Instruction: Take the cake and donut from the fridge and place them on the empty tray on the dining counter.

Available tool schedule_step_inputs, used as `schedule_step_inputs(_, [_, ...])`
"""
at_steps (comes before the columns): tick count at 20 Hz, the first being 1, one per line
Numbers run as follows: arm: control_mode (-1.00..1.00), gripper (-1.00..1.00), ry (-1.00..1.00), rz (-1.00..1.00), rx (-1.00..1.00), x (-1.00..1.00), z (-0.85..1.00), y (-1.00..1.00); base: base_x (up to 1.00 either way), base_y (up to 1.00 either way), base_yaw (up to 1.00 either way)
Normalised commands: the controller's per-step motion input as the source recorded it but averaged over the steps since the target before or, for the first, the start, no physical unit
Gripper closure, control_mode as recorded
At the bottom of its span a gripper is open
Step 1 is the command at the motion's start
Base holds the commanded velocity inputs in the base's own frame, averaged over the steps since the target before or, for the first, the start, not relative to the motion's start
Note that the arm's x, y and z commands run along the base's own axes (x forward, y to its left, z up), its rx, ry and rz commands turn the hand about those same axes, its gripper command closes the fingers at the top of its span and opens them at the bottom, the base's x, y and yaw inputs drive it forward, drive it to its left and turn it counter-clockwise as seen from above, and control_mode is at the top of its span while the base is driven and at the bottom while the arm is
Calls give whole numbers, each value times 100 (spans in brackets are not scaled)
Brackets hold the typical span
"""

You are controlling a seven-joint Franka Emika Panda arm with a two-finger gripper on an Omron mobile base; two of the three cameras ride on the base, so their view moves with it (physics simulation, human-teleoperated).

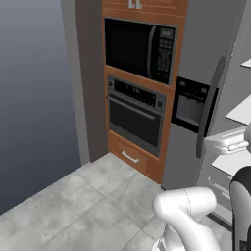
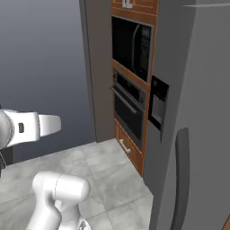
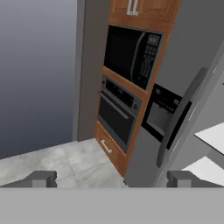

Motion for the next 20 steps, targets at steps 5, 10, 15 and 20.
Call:
schedule_step_inputs(5, [100, -100, 0, 0, 0, 0, 0, 0, 44, -1, -60])
schedule_step_inputs(10, [100, -100, 0, 0, 0, 0, 0, 0, 48, -2, -61])
schedule_step_inputs(15, [100, -100, 0, 0, 0, 0, 0, 0, 100, 31, -63])
schedule_step_inputs(20, [100, -100, 0, 0, 0, 0, 0, 0, 72, 29, -60])
